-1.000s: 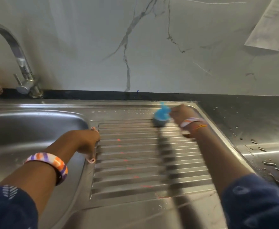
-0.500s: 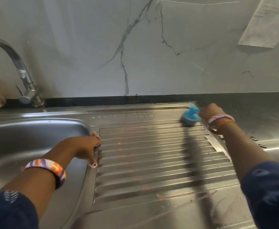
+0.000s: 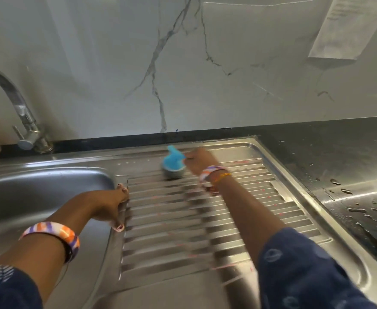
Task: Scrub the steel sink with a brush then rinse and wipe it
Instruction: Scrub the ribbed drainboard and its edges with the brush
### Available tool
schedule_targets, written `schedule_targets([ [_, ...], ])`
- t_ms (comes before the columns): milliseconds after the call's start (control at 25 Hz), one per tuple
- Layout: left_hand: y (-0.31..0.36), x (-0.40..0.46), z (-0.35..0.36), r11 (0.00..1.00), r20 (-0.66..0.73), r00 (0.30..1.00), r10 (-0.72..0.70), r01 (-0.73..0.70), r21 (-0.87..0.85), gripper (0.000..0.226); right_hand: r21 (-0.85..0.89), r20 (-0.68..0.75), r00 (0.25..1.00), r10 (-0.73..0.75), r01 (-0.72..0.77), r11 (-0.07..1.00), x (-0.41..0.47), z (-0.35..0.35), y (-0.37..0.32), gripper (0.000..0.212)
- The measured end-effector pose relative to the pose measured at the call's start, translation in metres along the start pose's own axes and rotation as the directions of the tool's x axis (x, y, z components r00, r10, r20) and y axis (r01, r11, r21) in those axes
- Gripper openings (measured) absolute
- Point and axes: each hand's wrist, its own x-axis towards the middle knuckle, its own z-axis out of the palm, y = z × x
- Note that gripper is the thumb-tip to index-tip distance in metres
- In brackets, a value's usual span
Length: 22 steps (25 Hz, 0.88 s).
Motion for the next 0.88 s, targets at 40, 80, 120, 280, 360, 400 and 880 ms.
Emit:
schedule_targets([
  [40,0.000,-0.001,0.001,1.000,0.002,1.000,-0.003,0.003,0.009,0.098,0.057,-0.027,1.000,-0.004,0.005,0.998,-0.018,-0.026,0.016,0.032],
  [80,0.000,0.000,0.001,1.000,0.004,1.000,-0.005,0.004,0.018,0.099,0.052,-0.063,0.992,0.111,-0.108,0.993,-0.010,-0.045,0.042,0.034],
  [120,0.000,0.000,0.001,1.000,0.011,1.000,-0.003,0.003,0.027,0.098,0.080,-0.128,0.962,0.243,-0.234,0.969,-0.002,-0.066,0.070,0.035],
  [280,0.013,-0.005,-0.008,0.997,0.043,0.999,-0.009,0.005,0.079,0.073,0.051,-0.262,0.888,0.377,-0.377,0.925,-0.014,-0.072,0.098,0.034],
  [360,0.019,-0.005,-0.011,0.994,0.044,0.999,-0.010,0.005,0.111,0.056,0.032,-0.256,0.942,0.216,-0.215,0.976,-0.021,-0.043,0.052,0.031],
  [400,0.019,-0.005,-0.010,0.994,0.036,0.999,-0.011,0.007,0.111,0.053,0.078,-0.191,0.973,0.132,-0.119,0.990,-0.024,-0.019,0.019,0.032],
  [880,-0.003,-0.010,0.002,0.995,-0.052,0.999,0.007,-0.012,-0.099,0.099,-0.061,-0.212,0.946,0.246,-0.264,0.963,-0.010,-0.051,0.078,0.031],
])
